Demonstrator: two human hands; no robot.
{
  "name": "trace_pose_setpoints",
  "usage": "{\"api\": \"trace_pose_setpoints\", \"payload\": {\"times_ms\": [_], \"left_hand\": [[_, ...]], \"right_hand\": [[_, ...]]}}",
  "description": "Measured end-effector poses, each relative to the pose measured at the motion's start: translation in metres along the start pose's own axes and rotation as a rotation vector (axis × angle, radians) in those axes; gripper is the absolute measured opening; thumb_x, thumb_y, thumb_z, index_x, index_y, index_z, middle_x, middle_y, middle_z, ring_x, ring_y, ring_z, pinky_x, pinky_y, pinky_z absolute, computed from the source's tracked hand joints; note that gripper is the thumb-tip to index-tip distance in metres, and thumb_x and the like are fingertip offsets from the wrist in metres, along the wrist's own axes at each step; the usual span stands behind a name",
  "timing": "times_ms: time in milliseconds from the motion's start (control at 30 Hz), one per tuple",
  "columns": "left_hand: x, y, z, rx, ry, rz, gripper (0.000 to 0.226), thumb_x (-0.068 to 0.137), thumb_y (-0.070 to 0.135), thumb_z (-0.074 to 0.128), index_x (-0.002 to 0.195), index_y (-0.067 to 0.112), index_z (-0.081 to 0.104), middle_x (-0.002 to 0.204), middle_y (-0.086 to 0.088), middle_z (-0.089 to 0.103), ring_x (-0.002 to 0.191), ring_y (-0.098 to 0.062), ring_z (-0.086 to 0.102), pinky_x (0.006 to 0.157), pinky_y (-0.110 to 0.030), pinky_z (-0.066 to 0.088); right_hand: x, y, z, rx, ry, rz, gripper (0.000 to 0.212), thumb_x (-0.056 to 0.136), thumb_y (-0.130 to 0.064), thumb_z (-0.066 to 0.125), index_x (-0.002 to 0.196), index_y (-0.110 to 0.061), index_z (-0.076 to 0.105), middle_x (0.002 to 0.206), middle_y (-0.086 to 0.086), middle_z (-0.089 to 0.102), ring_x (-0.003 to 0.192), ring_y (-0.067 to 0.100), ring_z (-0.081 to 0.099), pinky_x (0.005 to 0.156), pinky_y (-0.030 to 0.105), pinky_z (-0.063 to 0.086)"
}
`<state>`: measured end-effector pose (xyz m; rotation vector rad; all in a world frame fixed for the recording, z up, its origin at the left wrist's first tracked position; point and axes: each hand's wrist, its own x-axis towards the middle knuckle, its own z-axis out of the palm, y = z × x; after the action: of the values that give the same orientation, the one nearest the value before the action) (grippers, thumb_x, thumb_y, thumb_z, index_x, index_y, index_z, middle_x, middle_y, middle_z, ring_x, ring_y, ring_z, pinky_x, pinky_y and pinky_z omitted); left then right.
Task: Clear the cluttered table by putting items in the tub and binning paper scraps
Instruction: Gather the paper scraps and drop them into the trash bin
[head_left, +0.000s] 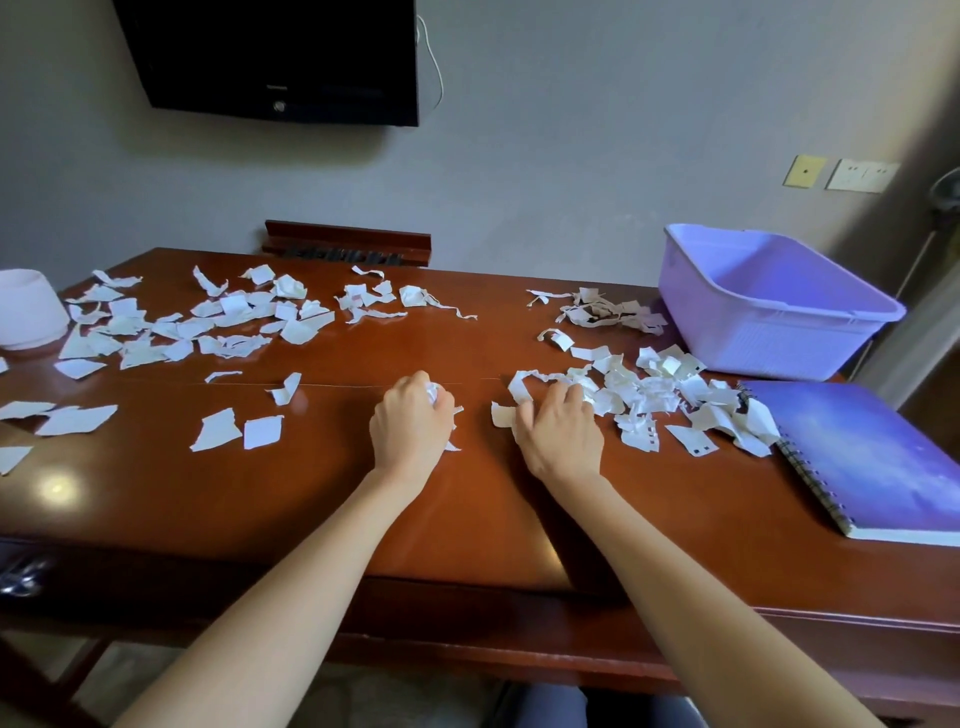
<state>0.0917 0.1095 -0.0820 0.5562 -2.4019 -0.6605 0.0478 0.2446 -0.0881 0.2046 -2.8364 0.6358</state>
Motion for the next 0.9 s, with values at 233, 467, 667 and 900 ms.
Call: {"api": "trace_pose_setpoints", "payload": {"times_ms": [233,467,667,900], "left_hand": [[-0.004,0.004,0.005,-0.056,0.056,-0.044,0.033,0.095,0.026,0.046,0.112,0.003,0.063,0.099,-0.013,0.071,0.086,-0.024,0.069,0.071,-0.028,0.057],[0.002,0.033,-0.003,-0.274,0.15,-0.241,0.034,0.094,0.022,0.046,0.115,0.002,0.064,0.106,-0.013,0.07,0.094,-0.023,0.067,0.075,-0.028,0.055],[0.01,0.089,-0.017,-0.627,0.12,-0.373,0.027,0.092,0.018,0.05,0.098,-0.003,0.066,0.096,-0.015,0.069,0.09,-0.024,0.068,0.065,-0.02,0.048],[-0.033,0.159,-0.007,-1.035,-0.141,-0.589,0.032,0.089,0.013,0.052,0.059,0.016,0.042,0.063,-0.001,0.048,0.061,-0.014,0.05,0.067,-0.03,0.047]], "right_hand": [[0.005,-0.007,0.002,-0.005,-0.08,-0.031,0.036,0.094,-0.032,0.041,0.111,-0.001,0.051,0.112,0.015,0.058,0.102,0.033,0.057,0.081,0.037,0.045],[0.02,0.012,-0.008,0.373,0.025,0.214,0.042,0.092,-0.028,0.046,0.056,-0.011,0.033,0.056,0.005,0.043,0.058,0.021,0.043,0.053,0.026,0.03],[0.031,0.033,-0.051,0.789,0.11,0.4,0.044,0.083,-0.017,0.051,0.046,-0.015,0.027,0.048,0.003,0.032,0.047,0.014,0.027,0.048,0.025,0.022],[-0.004,0.085,-0.104,0.97,0.244,0.413,0.043,0.081,-0.017,0.057,0.045,-0.015,0.032,0.038,-0.004,0.031,0.037,0.009,0.027,0.039,0.018,0.023]]}}
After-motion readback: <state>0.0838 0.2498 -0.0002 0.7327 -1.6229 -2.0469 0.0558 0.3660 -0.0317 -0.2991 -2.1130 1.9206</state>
